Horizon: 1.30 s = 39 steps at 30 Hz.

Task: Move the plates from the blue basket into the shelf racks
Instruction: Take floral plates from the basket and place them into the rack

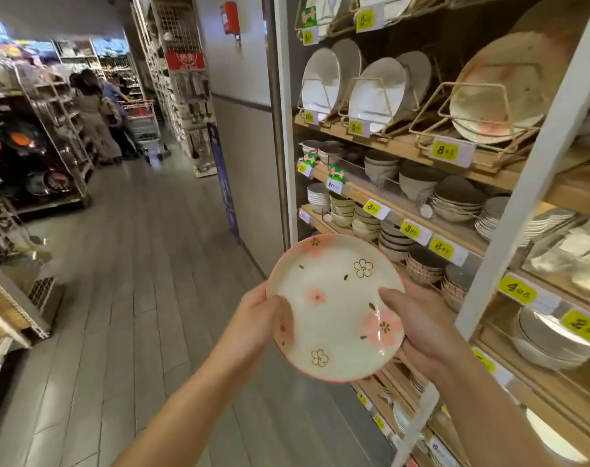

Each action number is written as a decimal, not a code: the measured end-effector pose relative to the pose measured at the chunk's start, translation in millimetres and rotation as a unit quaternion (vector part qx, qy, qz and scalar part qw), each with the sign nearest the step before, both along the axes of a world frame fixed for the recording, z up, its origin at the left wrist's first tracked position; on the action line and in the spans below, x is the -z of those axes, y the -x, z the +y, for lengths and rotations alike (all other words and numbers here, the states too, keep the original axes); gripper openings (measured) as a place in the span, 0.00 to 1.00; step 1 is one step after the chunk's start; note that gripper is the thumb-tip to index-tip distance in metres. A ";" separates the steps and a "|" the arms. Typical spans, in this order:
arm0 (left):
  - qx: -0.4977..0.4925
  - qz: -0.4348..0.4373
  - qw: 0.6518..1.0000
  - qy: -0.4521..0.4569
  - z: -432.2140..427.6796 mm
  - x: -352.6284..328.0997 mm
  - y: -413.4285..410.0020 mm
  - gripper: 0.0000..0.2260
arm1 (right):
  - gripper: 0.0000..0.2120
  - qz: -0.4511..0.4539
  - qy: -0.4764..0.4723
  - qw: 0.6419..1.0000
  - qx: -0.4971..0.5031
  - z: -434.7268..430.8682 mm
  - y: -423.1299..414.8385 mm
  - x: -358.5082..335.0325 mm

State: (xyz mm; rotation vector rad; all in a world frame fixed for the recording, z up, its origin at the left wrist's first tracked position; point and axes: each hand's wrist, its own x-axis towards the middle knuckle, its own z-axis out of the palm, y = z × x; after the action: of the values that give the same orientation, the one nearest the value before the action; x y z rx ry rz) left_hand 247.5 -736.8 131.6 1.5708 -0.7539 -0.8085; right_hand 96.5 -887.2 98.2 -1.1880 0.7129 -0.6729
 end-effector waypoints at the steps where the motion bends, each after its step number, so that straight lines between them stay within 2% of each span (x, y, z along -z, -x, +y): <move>1: 0.010 -0.002 1.000 -0.001 -17.7 -3.9 -5.8 0.21 | 0.15 0.002 0.002 1.000 0.011 -14.3 -2.2 -3.4; 6: 0.052 -0.021 0.998 0.008 -107.1 -12.8 -23.9 0.11 | 0.15 0.018 0.032 0.997 0.073 -83.1 -0.4 -25.3; 12: 0.167 -0.022 0.985 0.045 -185.0 -26.9 -21.4 0.13 | 0.17 0.026 0.068 0.986 0.148 -127.0 23.6 -44.0; 15: 0.200 -0.019 0.978 0.048 -219.8 -32.8 -19.0 0.17 | 0.17 0.026 0.063 0.976 0.205 -141.0 35.3 -53.7; 18: 0.237 -0.022 0.969 0.066 -250.7 -40.3 -17.9 0.13 | 0.15 0.049 0.082 0.962 0.256 -149.6 43.7 -64.4; 20: 0.263 -0.026 0.960 0.088 -270.8 -46.7 -21.0 0.15 | 0.16 0.063 0.107 0.951 0.283 -153.6 45.1 -74.7; 24: 0.325 -0.045 0.931 0.163 -308.8 -75.0 -34.2 0.11 | 0.20 0.072 0.195 0.926 0.317 -160.4 36.1 -105.8; 28: 0.362 -0.113 0.875 0.300 -344.1 -120.8 -58.9 0.15 | 0.25 0.081 0.367 0.864 0.336 -164.7 18.5 -152.2; 31: 0.317 -0.211 0.822 0.423 -370.2 -156.0 -75.9 0.19 | 0.27 0.103 0.502 0.767 0.385 -171.1 4.8 -183.7; 33: 0.280 -0.261 0.781 0.494 -385.1 -176.5 -82.2 0.25 | 0.23 0.105 0.568 0.699 0.421 -178.6 -4.8 -200.8; 35: 0.258 -0.261 0.749 0.551 -400.9 -190.4 -84.2 0.28 | 0.19 0.065 0.607 0.654 0.447 -187.2 -15.7 -212.8; 37: 0.241 -0.249 0.731 0.588 -418.5 -196.9 -84.0 0.27 | 0.15 0.043 0.629 0.615 0.473 -197.5 -26.3 -219.2; 39: 0.238 -0.248 0.720 0.603 -436.6 -195.7 -82.6 0.23 | 0.17 0.050 0.624 0.598 0.501 -210.0 -33.0 -219.2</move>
State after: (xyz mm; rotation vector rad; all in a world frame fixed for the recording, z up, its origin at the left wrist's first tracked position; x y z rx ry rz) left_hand 330.0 -1173.3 327.3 0.3308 -1.6812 -0.0568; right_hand 129.5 -1097.2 317.4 -2.0542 1.0170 -2.3599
